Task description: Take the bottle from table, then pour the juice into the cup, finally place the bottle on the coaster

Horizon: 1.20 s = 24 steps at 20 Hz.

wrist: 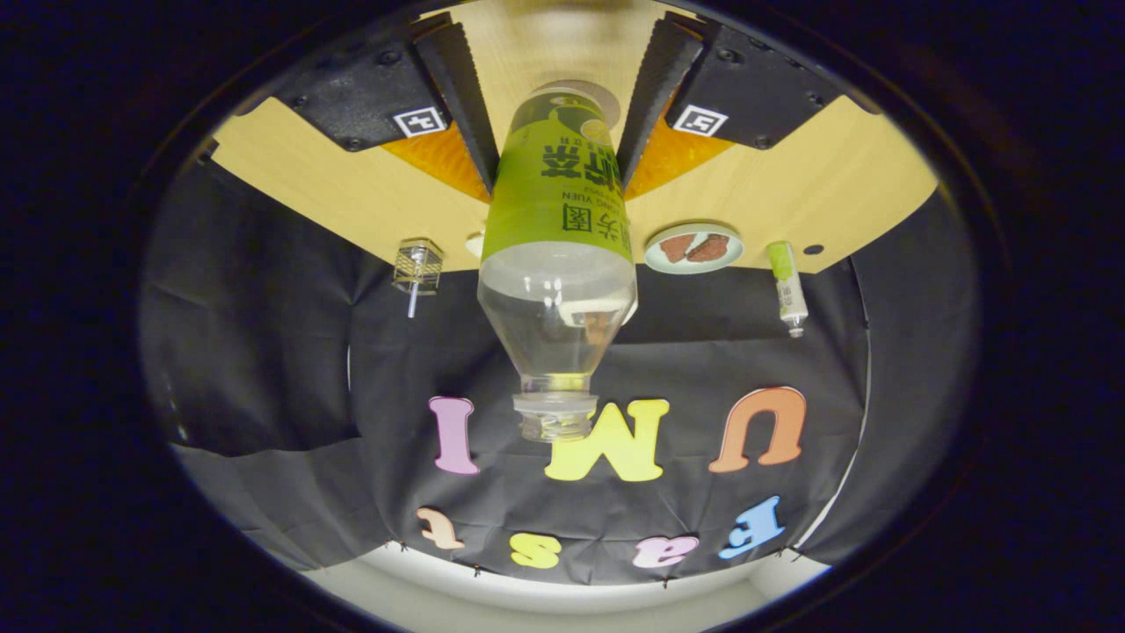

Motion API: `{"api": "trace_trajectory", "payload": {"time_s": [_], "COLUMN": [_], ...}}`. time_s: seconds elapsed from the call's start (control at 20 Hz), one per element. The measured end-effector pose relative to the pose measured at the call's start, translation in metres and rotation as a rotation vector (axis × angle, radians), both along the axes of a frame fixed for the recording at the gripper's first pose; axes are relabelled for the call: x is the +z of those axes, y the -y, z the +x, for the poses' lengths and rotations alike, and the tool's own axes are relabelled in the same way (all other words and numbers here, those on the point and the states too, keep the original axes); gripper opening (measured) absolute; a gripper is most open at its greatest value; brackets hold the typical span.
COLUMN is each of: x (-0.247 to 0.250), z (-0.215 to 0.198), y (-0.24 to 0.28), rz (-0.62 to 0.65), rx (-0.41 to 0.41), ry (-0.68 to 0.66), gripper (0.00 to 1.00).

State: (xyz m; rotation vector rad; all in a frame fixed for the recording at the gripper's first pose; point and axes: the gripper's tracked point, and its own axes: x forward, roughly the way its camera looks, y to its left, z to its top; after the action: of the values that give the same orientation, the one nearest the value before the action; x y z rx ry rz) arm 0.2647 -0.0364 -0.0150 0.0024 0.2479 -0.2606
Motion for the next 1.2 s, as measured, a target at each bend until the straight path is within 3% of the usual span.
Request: {"api": "trace_trajectory", "payload": {"time_s": [0.55,1.2], "x": [-0.047,-0.051], "z": [0.042,0.04], "y": [0.011,0.015], "rz": [0.025,0.029], "rx": [0.011,0.026], "ry": [-0.094,-0.109], "gripper": [0.81,0.84]}}
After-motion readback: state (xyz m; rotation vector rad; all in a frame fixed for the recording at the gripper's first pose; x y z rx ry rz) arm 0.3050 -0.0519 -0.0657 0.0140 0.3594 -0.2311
